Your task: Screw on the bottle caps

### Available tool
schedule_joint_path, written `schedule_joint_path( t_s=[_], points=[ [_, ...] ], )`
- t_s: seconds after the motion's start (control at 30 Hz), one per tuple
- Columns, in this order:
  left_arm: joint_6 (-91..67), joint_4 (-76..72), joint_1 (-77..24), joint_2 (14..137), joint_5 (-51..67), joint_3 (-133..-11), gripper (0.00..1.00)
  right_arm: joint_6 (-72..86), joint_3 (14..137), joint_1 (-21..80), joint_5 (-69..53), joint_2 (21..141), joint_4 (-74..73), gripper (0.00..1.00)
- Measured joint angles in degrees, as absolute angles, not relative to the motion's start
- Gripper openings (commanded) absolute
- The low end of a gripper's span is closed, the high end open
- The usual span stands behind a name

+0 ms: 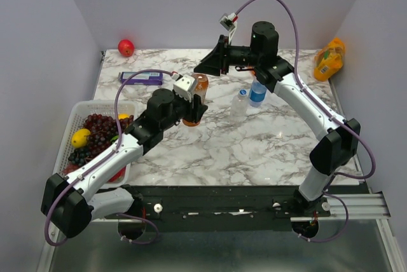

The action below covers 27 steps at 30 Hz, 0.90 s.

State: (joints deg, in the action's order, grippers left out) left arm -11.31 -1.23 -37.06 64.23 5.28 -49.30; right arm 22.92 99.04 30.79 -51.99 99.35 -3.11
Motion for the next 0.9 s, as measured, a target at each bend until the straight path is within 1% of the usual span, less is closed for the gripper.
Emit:
schedule_joint_path(
  t_s=[0.2,0.3,0.43,0.57,0.77,0.9],
  points=[
    [-8.43,2.52,-36.21,63.7,5.21,-49.25,0.99,14.79,99.31,30.79,-51.86,99.74,-3.68,0.17],
    [-5.06,7.49,-34.57,59.96,5.21,-48.34,0.99,9.87,98.48,30.79,-51.66,99.61,-3.22,0.17],
    [0.56,15.77,-31.83,51.09,4.75,-47.0,0.99,4.03,91.9,30.83,-50.57,98.45,-0.14,0.17],
    [3.33,21.69,-28.53,45.32,2.31,-47.22,0.99,-0.3,85.43,31.18,-48.64,98.45,2.9,0.17],
    [3.51,26.17,-25.54,43.94,-5.06,-47.11,0.99,-5.26,75.57,31.81,-47.64,98.26,11.84,0.18],
    [3.53,26.79,-23.49,44.82,-6.76,-47.09,0.99,-6.57,73.17,31.92,-47.66,98.24,16.47,0.21]
  ],
)
